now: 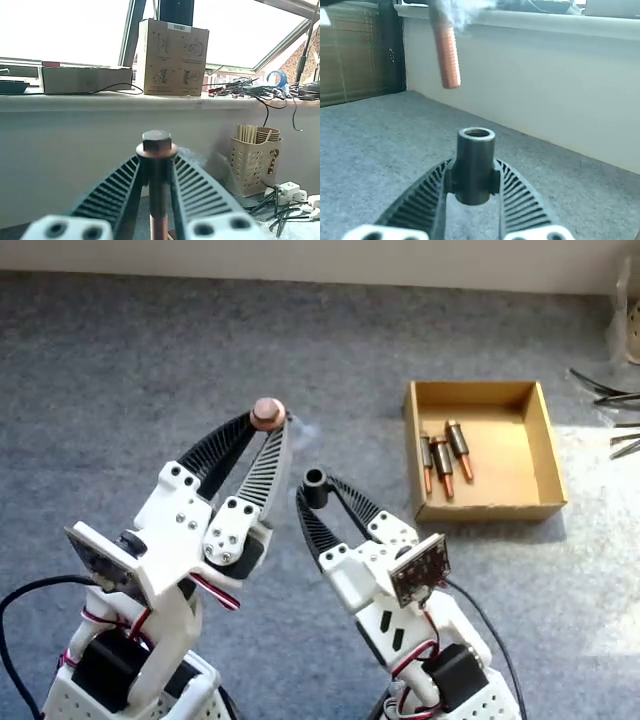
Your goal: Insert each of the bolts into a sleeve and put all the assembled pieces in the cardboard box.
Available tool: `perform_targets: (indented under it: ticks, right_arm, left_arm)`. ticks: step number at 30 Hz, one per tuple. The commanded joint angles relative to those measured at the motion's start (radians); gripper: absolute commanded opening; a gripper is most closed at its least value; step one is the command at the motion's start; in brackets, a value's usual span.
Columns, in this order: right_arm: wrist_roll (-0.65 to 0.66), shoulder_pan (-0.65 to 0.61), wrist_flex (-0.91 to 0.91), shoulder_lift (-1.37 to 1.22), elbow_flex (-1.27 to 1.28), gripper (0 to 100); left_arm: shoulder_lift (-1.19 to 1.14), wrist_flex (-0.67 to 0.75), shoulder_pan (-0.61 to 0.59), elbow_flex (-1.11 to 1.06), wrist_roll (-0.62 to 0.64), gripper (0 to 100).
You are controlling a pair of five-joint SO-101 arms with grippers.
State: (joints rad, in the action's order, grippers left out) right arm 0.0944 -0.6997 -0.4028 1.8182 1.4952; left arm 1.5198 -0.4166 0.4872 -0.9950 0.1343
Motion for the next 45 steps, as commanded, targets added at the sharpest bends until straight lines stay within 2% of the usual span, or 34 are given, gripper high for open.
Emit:
perform_targets:
  ticks: [1,14,19,23,45]
  right_arm:
    - [-0.003,-0.016,0.022,0.013,-0.007,0.3]
    - [-0.002,-0.019,0.018,0.013,-0.005,0.3]
    - [0.009,-0.030,-0.021,0.013,-0.005,0.3]
    - [0.063,-0.070,-0.021,0.013,-0.005,0.3]
    - [0.061,-0.019,-0.021,0.013,-0.010,0.3]
  left_arm:
    - [0.012,-0.023,0.045,0.012,0.012,0]
    - [0.018,-0.037,0.054,-0.050,0.015,0]
    - [0.019,-0.034,0.101,-0.070,0.011,0]
    - [0.019,-0.034,0.099,-0.068,0.011,0]
    - [0.021,-0.038,0.054,-0.101,0.009,0]
